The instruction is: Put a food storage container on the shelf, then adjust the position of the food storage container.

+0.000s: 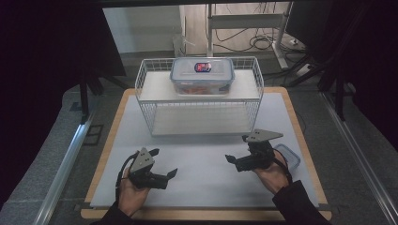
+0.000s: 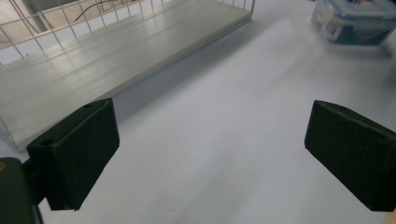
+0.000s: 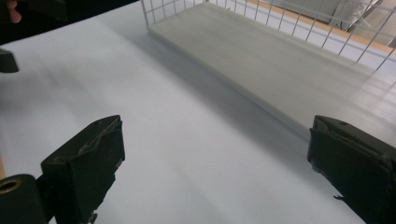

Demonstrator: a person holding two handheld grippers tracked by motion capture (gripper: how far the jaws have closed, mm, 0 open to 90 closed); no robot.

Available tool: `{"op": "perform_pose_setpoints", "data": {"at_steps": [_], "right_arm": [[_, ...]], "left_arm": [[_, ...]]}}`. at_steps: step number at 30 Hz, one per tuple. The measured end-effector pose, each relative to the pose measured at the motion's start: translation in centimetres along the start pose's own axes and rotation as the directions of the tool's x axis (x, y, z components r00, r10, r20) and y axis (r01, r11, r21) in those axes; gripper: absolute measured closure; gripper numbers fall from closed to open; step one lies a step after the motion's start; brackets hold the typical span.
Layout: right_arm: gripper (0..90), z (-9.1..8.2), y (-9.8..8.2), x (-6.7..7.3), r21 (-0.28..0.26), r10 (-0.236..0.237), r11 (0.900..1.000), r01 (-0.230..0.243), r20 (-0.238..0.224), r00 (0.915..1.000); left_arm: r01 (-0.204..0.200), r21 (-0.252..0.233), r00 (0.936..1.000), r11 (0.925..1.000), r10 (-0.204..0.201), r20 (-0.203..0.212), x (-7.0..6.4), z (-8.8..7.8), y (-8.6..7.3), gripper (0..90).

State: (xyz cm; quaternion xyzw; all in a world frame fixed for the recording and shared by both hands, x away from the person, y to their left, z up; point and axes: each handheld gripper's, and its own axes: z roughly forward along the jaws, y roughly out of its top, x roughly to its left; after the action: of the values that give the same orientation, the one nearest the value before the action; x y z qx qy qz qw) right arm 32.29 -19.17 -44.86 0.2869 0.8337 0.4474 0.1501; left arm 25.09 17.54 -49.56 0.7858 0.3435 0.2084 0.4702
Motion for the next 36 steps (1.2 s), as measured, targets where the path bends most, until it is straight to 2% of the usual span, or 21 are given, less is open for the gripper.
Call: {"op": "perform_pose_setpoints", "data": {"at_steps": [5, 9, 12, 14, 24, 27, 31, 33, 36], "right_arm": [[3.7, -0.4, -1.4, 0.7, 0.026, -0.007, 1.000, 0.007, 0.003, 1.0000], [4.0, -0.4, -2.6, 1.1, 0.077, -0.016, 0.997, 0.016, 0.003, 0.9999], [4.0, -0.4, -3.2, 1.2, 0.102, -0.036, 0.994, 0.033, 0.022, 0.9991], [3.9, -0.5, -3.4, 1.2, 0.101, -0.041, 0.994, 0.038, 0.034, 0.9986], [0.6, -1.2, -3.7, 0.0, 0.109, 0.040, 0.993, -0.049, 0.084, 0.9957], [11.8, -1.7, -3.7, -0.4, 0.122, 0.035, 0.991, -0.050, 0.124, 0.9916], [40.5, -2.8, -3.9, -1.6, 0.128, 0.045, 0.990, -0.064, 0.149, 0.9878], [53.1, -3.5, -4.1, -2.3, 0.135, 0.045, 0.989, -0.068, 0.165, 0.9852], [69.2, -4.7, -4.4, -3.5, 0.121, 0.072, 0.988, -0.095, 0.180, 0.9810]], "left_arm": [[-0.014, 0.036, 0.9998, 0.9992, 0.014, -0.013, -0.4, 0.1, -0.6, 3.4], [-0.028, 0.069, 0.9994, 0.9972, 0.029, -0.019, -0.7, 0.3, -0.8, 3.3], [-0.031, 0.080, 0.9994, 0.9963, 0.032, -0.016, -0.8, 0.5, -0.8, 3.0], [-0.037, 0.084, 0.9991, 0.9958, 0.039, -0.019, -0.8, 0.5, -0.8, 2.8], [-0.022, 0.098, 0.9996, 0.9950, 0.024, -0.016, -0.7, 0.6, -0.9, 2.6], [-0.024, 0.106, 0.9996, 0.9941, 0.026, -0.014, -0.8, 0.7, -0.9, 2.6], [-0.017, 0.104, 0.9998, 0.9944, 0.018, -0.006, -0.7, 0.7, -0.9, 2.5], [-0.014, 0.100, 0.9999, 0.9949, 0.014, -0.004, -0.7, 0.7, -0.9, 2.5], [-0.008, 0.099, 1.0000, 0.9951, 0.008, -0.002, -0.6, 0.7, -1.0, 2.5]]}}
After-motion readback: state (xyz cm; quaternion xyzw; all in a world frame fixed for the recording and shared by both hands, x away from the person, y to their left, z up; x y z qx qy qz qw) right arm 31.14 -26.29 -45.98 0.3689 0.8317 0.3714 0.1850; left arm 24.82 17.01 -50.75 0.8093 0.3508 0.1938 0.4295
